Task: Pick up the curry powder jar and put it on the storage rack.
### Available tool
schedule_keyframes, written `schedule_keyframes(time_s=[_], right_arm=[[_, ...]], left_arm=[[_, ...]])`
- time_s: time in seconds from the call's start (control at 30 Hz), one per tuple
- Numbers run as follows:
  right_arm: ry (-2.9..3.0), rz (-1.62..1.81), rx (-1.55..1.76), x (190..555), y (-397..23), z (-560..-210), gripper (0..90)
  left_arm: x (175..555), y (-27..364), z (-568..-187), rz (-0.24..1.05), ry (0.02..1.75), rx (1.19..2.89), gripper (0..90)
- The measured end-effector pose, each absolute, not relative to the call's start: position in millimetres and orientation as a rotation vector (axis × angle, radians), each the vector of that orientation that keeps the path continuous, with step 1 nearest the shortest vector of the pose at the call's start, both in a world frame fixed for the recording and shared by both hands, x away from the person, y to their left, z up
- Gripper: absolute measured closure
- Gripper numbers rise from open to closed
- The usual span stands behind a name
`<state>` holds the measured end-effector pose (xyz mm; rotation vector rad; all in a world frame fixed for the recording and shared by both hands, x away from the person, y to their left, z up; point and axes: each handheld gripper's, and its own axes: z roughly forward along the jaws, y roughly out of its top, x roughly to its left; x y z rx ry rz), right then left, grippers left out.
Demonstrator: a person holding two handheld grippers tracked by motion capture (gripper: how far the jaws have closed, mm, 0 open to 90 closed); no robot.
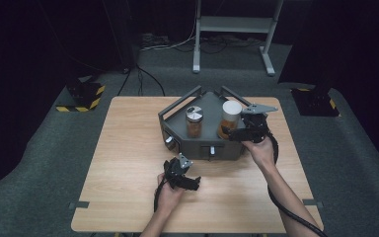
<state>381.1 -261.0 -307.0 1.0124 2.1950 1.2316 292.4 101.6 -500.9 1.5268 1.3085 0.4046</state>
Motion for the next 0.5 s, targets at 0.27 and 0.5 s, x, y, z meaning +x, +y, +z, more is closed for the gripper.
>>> schedule_keyframes(time_s=[0.27, 0.5], right_arm=[[2.182, 1.237, 1.016, 373.7, -269.5, -311.5, 9.1], [2.174, 1.252, 1.007, 365.4, -276.7, -311.1, 9.6]], left_arm=[[292.4, 101.6, -500.9, 0.405, 1.309, 1.527, 0.7], [292.3, 101.3, -500.9, 0.403, 1.311, 1.524, 0.8]])
